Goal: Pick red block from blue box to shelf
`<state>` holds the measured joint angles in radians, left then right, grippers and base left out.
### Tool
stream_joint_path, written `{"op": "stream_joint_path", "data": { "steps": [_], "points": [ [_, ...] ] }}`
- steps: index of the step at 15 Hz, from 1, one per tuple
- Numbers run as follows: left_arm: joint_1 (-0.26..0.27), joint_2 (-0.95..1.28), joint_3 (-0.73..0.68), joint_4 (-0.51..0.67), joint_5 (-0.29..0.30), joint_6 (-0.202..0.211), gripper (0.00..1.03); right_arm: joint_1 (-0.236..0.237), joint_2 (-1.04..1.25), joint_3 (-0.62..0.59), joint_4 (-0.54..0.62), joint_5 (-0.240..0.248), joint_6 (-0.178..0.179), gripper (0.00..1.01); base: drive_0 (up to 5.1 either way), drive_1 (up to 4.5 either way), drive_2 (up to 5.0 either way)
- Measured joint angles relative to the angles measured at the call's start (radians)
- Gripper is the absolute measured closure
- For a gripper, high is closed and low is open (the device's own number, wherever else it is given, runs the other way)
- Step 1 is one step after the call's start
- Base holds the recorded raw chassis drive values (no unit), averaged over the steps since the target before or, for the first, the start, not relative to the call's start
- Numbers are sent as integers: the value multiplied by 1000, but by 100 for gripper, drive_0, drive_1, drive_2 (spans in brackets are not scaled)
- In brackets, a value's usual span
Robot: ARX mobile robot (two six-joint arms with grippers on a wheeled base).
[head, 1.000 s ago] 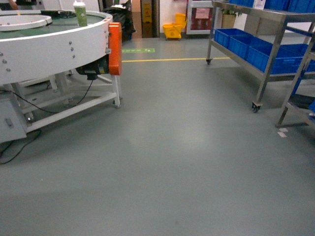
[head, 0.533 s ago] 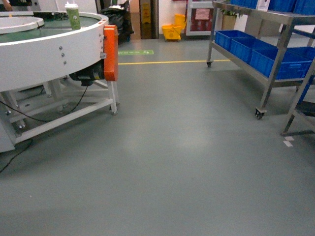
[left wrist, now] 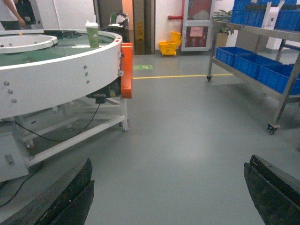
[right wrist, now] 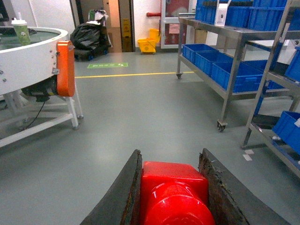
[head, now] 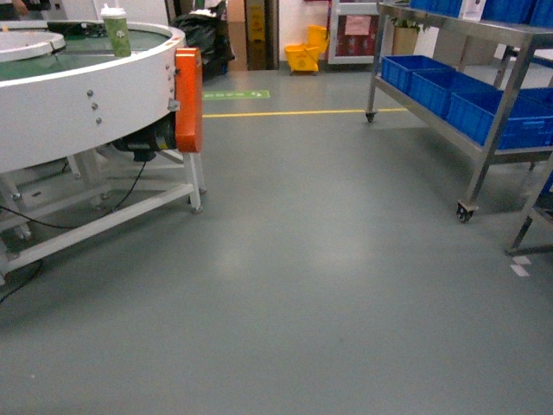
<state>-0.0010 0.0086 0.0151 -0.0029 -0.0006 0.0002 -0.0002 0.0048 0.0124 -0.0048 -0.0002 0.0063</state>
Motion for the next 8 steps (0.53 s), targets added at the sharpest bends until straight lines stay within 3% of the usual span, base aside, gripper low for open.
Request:
{"op": "stream_joint_path", "data": {
  "steps": [8],
  "points": [
    [0,0,0,-2,0,0,5,0,0,0,-1,0,0,72,-8,425,-441]
  ]
}}
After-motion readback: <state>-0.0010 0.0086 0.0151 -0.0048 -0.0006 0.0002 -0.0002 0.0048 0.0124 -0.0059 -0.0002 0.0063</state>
